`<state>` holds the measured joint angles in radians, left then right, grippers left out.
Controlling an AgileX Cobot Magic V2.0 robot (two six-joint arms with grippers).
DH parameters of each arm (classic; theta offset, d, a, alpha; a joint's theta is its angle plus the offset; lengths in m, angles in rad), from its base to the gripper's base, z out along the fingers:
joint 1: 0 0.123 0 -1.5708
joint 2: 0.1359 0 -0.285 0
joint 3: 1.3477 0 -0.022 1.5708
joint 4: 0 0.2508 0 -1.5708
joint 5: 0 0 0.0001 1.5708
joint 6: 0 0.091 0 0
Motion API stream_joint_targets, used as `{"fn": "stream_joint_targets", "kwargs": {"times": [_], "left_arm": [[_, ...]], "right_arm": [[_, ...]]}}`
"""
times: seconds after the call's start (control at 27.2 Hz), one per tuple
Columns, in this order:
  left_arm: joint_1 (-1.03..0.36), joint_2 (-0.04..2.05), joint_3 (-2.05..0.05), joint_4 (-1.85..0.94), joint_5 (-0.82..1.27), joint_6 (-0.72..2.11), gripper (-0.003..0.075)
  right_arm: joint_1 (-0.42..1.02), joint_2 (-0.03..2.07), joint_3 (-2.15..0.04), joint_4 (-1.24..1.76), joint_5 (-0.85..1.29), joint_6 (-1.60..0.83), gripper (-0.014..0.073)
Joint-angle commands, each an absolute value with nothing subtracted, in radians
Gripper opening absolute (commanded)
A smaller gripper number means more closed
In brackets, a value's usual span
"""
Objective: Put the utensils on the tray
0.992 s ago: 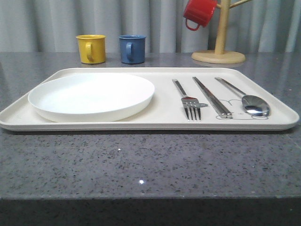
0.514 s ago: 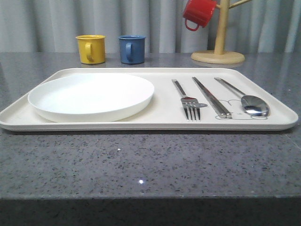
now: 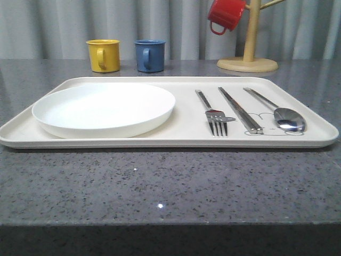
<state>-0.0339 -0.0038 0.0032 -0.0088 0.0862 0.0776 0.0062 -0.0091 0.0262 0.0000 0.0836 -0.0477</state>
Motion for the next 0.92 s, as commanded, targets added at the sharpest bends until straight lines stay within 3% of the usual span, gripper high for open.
{"fn": "stream_joint_targets", "kwargs": {"times": [0.0, 0.88], "left_arm": [[-0.034, -0.028, 0.004, -0.014, 0.011, 0.07, -0.0018], [-0.034, -0.028, 0.004, -0.014, 0.011, 0.07, -0.0018]], "right_arm": [[-0.001, -0.029, 0.014, -0.008, -0.014, -0.048, -0.0069], [-0.001, -0.03, 0.014, 0.0, -0.011, 0.0, -0.0069]]}}
